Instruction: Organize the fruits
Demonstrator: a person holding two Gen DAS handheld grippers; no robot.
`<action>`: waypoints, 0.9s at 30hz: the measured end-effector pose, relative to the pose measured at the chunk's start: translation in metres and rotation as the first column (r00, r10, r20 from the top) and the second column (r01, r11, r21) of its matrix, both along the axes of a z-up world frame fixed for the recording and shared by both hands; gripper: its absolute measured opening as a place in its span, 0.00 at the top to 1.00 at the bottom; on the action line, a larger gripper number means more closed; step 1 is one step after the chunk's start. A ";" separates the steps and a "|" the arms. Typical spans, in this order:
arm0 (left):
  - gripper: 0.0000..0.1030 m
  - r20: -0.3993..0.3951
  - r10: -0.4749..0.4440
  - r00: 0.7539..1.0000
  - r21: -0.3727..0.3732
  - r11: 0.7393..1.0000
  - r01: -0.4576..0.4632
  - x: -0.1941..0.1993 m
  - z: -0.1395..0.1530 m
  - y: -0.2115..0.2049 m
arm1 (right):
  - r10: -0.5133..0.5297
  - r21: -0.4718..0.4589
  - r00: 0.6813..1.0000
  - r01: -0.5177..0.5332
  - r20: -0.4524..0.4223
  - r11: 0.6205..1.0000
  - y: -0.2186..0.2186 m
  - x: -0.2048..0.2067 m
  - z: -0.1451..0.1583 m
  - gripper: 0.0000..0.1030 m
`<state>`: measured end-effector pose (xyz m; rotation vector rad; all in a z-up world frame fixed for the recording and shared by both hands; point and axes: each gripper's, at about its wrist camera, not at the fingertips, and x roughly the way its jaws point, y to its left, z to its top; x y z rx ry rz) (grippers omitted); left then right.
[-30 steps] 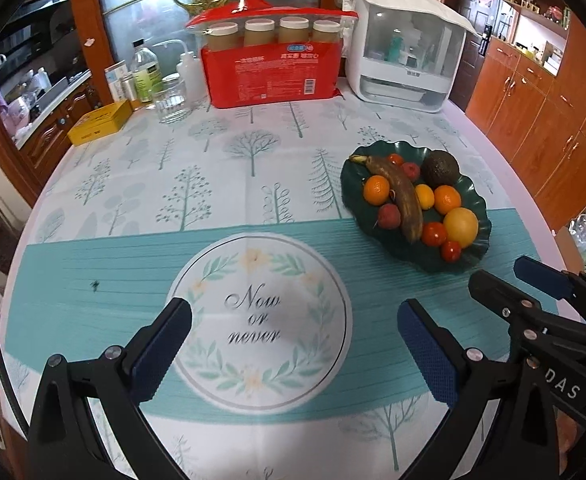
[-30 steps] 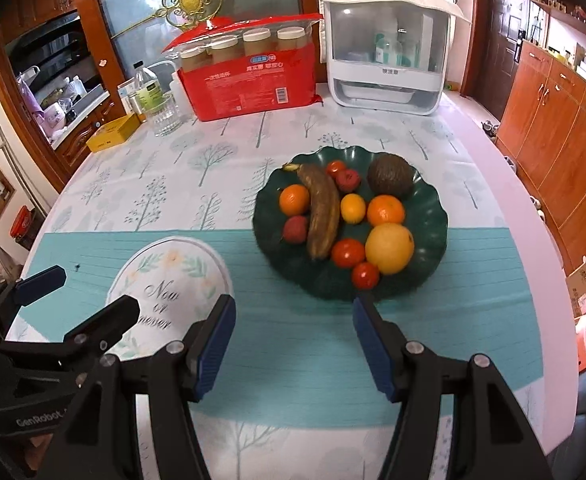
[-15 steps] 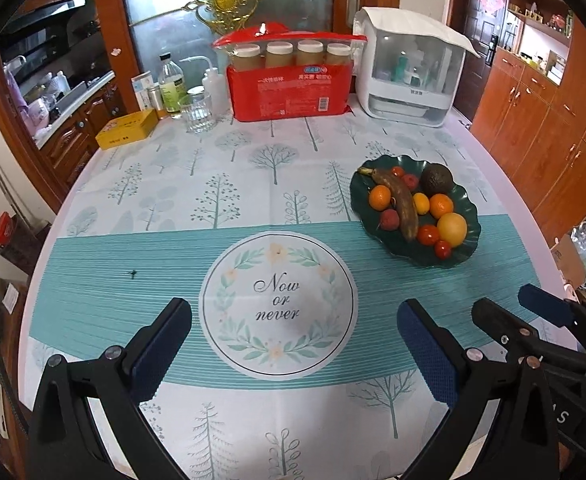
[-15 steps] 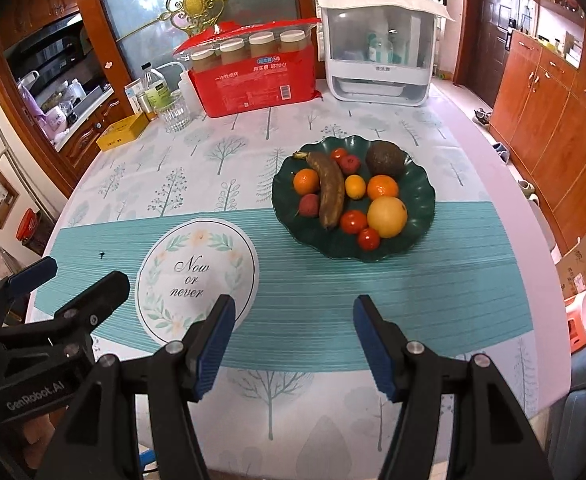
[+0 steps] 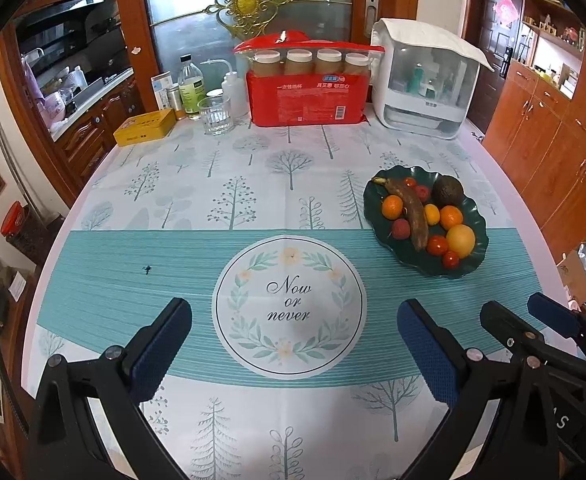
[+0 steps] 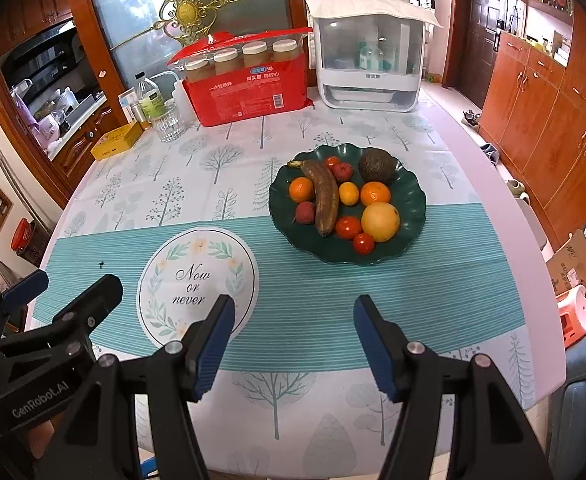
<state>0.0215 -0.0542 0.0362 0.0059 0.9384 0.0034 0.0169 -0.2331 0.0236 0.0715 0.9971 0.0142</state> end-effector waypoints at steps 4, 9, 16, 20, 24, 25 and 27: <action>0.01 -0.007 0.008 1.000 0.001 1.000 -0.008 -0.001 -0.001 0.002 | 0.000 -0.007 1.000 0.000 0.000 1.000 0.002 -0.001 0.001 0.40; 0.01 -0.008 0.009 1.000 0.003 1.000 -0.009 -0.002 -0.002 0.004 | -0.001 -0.010 1.000 0.001 0.001 1.000 0.003 -0.002 0.000 0.40; 0.01 -0.013 0.013 1.000 0.003 1.000 -0.013 -0.004 -0.006 0.010 | -0.001 -0.019 1.000 0.001 0.000 1.000 0.006 -0.004 -0.002 0.40; 0.01 -0.018 0.013 1.000 0.005 1.000 -0.013 -0.006 -0.008 0.013 | -0.001 -0.019 1.000 0.001 -0.002 1.000 0.006 -0.003 -0.002 0.40; 0.01 -0.025 0.017 1.000 0.005 1.000 -0.017 -0.006 -0.010 0.017 | 0.000 -0.020 1.000 -0.001 -0.009 1.000 0.010 -0.006 -0.006 0.40; 0.01 -0.027 0.017 0.999 0.004 1.000 -0.017 -0.006 -0.011 0.017 | 0.000 -0.020 1.000 -0.001 -0.011 1.000 0.010 -0.006 -0.007 0.40; 0.01 -0.031 0.017 0.999 0.005 1.000 -0.017 -0.005 -0.012 0.018 | 0.000 -0.020 1.000 0.000 -0.014 1.000 0.011 -0.005 -0.009 0.40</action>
